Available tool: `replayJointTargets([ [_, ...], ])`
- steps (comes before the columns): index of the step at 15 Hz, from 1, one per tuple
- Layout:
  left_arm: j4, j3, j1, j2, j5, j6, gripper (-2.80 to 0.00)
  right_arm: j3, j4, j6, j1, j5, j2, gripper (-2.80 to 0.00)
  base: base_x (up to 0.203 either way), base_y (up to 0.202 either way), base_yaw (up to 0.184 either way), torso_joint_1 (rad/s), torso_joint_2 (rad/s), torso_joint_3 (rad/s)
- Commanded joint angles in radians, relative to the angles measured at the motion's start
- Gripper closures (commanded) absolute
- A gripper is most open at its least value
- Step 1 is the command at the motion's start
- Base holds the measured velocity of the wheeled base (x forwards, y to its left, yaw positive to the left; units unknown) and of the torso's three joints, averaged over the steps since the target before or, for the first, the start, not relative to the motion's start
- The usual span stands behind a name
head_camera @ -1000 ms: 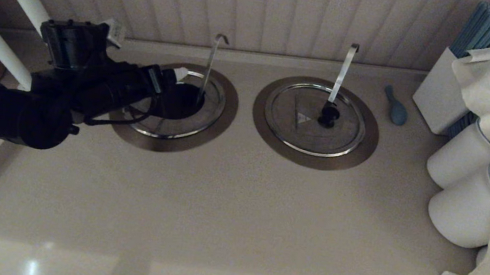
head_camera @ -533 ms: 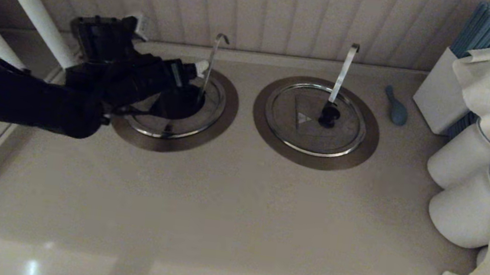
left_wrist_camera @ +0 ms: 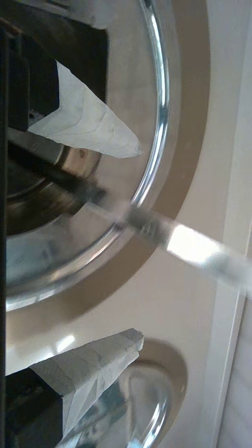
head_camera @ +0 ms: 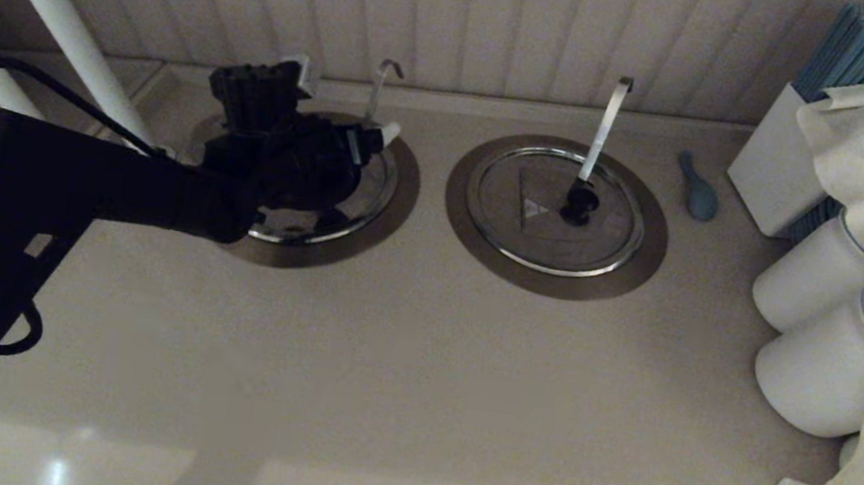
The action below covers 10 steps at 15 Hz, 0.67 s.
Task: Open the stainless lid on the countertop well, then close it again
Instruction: Stir with a spoon
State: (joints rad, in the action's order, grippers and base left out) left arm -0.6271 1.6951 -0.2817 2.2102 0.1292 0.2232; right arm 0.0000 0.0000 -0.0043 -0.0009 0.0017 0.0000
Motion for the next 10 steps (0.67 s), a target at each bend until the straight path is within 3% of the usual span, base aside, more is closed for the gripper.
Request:
replayJointTargets([
  [1,-0.004,0.056,-0.001,0.066,-0.001,0.002,-2.80,0.000,0.000,0.000,0.001,0.000,0.000,0.00,0.000,0.000,0.000,0.000,0.00,0.000],
  [10,-0.011,0.248,-0.018,0.219,-0.101,0.005,-2.80,0.000,0.001,0.000,-0.001,0.000,0.000,0.00,0.000,0.000,0.000,0.000,0.00,0.000],
])
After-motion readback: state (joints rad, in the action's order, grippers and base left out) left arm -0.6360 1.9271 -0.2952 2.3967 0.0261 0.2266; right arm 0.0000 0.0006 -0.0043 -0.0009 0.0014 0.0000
